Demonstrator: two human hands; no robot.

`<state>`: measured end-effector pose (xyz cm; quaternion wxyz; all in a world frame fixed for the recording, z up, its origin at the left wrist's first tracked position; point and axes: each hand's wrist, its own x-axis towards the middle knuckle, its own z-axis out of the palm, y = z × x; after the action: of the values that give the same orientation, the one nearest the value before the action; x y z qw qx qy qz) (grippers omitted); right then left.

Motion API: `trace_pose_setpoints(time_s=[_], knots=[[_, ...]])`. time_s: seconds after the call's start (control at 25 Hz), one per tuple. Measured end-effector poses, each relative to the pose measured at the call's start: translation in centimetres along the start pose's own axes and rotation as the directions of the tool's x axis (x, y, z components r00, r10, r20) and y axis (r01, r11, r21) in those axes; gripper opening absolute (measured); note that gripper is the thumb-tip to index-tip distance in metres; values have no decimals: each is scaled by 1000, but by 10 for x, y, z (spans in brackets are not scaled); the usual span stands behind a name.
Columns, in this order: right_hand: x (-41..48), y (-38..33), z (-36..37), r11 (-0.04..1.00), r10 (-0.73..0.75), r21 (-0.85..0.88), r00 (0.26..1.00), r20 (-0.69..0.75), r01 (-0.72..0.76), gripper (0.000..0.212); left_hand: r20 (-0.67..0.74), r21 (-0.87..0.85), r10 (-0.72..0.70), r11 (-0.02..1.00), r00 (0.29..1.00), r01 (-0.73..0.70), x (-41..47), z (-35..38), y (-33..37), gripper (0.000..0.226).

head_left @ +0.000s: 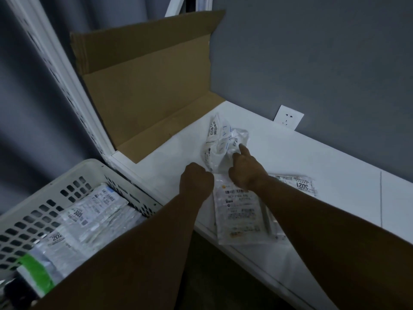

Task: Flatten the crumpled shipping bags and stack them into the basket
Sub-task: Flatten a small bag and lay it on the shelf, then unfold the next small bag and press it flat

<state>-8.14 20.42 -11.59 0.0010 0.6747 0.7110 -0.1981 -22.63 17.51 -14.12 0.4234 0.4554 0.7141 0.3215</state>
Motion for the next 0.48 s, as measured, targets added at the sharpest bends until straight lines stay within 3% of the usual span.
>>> trace_pose_setpoints(time_s=[0.08,0.24,0.36,0.48], knots=[[2,0,1,999,18,38,1000,9,-19,57,-53,-12,39,999,998,-40,-6,-6,6,21],[-15,3,-10,999,-5,37,997,-73,8,56,-65,-51,59,997,996,-63,-12,-11,13,6],[-44,6,-23,994,-73,64,972,-225,90,57,-29,-243,45,969,999,-51,-21,-16,38,22],[-87,4,-36,965,-153,148,925,-347,215,57,12,-474,-4,880,1000,9,-37,-23,77,18]])
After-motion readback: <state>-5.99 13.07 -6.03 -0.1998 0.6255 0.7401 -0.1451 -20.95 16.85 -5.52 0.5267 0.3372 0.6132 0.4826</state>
